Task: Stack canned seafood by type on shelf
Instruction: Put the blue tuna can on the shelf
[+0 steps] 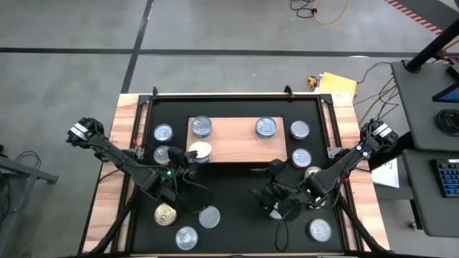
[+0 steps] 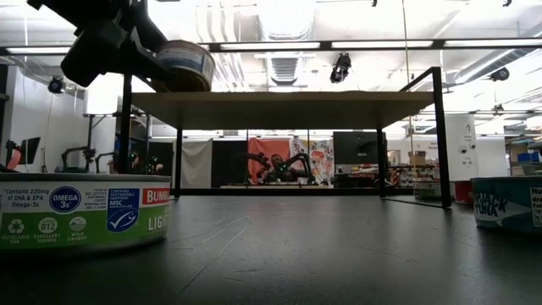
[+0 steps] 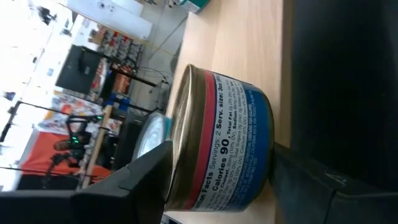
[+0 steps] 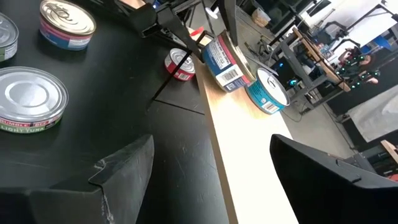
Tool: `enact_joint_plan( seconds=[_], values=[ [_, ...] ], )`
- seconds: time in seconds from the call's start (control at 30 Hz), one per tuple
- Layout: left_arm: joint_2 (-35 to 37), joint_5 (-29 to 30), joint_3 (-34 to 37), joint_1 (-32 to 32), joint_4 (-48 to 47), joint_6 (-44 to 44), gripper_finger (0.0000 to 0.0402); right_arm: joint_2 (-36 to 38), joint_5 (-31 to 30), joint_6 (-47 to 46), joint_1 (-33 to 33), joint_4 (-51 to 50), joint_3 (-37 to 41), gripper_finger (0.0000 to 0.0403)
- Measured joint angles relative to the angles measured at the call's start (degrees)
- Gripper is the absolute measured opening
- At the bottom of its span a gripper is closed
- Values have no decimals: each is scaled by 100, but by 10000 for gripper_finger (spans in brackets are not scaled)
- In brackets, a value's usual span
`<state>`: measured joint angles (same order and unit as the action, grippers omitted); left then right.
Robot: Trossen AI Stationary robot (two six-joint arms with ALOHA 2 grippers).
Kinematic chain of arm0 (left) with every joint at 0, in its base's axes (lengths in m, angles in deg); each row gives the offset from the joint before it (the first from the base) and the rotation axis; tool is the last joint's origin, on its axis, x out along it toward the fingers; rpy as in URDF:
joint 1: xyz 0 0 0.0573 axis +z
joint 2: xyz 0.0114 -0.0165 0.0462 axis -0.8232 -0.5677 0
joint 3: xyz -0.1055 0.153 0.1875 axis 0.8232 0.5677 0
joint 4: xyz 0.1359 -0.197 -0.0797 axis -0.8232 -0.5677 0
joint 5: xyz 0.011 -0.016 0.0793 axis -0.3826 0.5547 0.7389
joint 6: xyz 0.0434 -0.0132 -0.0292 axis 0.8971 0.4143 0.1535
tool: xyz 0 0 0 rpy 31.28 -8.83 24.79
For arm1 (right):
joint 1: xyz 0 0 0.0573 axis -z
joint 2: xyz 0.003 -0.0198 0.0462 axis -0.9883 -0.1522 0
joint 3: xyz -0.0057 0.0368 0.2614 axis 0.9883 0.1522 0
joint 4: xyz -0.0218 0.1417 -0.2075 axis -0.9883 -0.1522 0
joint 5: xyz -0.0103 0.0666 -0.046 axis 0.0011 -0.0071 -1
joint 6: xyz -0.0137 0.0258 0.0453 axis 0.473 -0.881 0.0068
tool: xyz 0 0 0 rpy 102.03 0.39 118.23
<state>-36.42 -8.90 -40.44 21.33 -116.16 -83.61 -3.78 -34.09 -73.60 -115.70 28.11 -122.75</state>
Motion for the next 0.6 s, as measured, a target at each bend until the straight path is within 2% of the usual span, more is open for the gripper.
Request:
enact_joint_plan(
  seconds=[0.17,0.43,0.6],
  values=[
    [0,1,0,23,14,-145,240,0,0,-1,0,0,0,318],
    [0,73,-1,34,57,-205,290,0,0,-1,0,4,0,332],
    [0,3,-1,38,116,-233,307,0,0,-2,0,4,0,334]
  ],
)
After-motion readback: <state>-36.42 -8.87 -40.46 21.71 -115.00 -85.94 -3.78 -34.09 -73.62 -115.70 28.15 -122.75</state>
